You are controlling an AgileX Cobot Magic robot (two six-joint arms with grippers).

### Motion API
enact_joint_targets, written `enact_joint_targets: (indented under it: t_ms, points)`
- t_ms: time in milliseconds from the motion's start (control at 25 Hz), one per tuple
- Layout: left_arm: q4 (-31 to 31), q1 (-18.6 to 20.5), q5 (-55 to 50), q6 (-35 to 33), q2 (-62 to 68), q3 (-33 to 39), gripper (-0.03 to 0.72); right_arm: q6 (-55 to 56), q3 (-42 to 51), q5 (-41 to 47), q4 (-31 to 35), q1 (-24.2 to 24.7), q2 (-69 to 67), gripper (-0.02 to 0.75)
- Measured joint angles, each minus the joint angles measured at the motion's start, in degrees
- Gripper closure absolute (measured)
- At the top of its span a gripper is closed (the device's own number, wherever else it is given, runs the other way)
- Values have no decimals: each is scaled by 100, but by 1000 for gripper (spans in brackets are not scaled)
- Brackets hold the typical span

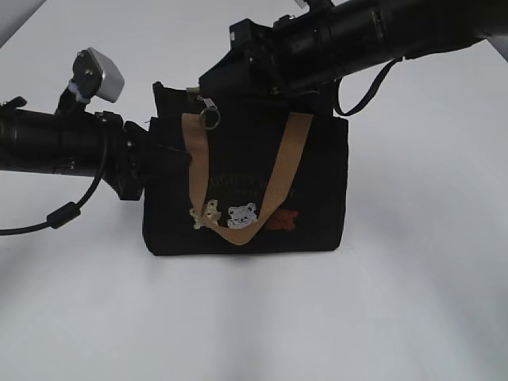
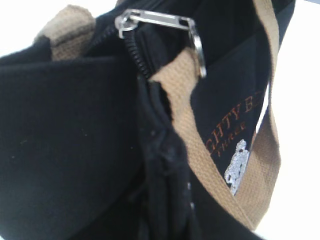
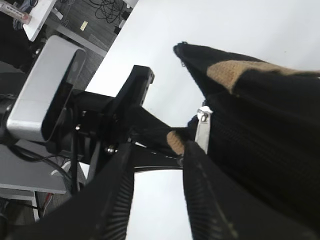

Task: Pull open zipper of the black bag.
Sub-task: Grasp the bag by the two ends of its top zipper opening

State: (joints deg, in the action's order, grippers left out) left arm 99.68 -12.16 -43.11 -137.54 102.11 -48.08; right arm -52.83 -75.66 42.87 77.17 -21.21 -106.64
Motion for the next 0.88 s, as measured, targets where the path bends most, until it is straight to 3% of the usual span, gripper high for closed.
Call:
enact_joint_targets:
  t_ms: [880]
  points:
    - [0, 0, 5, 0, 0, 0, 621, -12, -11, -650, 0, -85, -156, 408]
